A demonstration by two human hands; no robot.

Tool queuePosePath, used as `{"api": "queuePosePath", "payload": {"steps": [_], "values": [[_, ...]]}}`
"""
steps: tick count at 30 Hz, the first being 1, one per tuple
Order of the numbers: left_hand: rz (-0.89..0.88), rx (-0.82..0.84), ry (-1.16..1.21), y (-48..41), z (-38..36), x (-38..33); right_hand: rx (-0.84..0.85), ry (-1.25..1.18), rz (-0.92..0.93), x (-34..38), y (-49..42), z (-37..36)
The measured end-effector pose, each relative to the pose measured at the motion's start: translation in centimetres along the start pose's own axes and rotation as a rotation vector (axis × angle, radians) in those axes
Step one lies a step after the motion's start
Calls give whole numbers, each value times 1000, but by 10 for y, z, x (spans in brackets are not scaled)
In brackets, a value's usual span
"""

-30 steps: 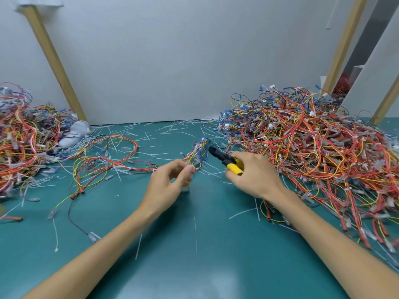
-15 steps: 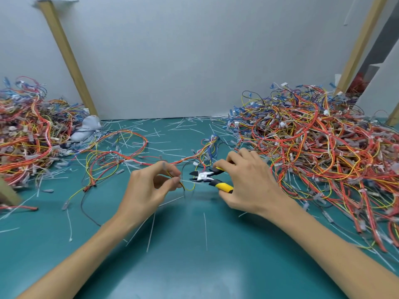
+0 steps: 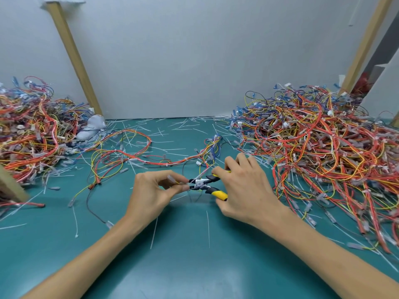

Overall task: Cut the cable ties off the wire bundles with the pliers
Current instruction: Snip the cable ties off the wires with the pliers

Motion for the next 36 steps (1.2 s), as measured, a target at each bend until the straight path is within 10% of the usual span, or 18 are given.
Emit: {"api": "queuePosePath", "payload": {"steps": [13, 22, 29, 36], "values": [[284, 237, 238, -3, 2, 21, -42, 25, 75, 6, -1, -2], [-242, 98, -154, 1, 21, -27, -121, 137, 5, 13, 0, -2], [72, 157, -81, 20, 62, 7, 57, 186, -98, -25, -3, -31], [82, 445, -639, 24, 60, 30, 117, -193, -279, -58, -13, -44]]}}
Point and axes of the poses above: each hand's wrist, its own y-axis away from the middle knuckle, its own z-axis out of the back of the hand, x = y × z, the point moved 6 cm from there along -y, towards the middle knuckle, and after that the axes turned 5 degrees about y, right-handed, at the moved point
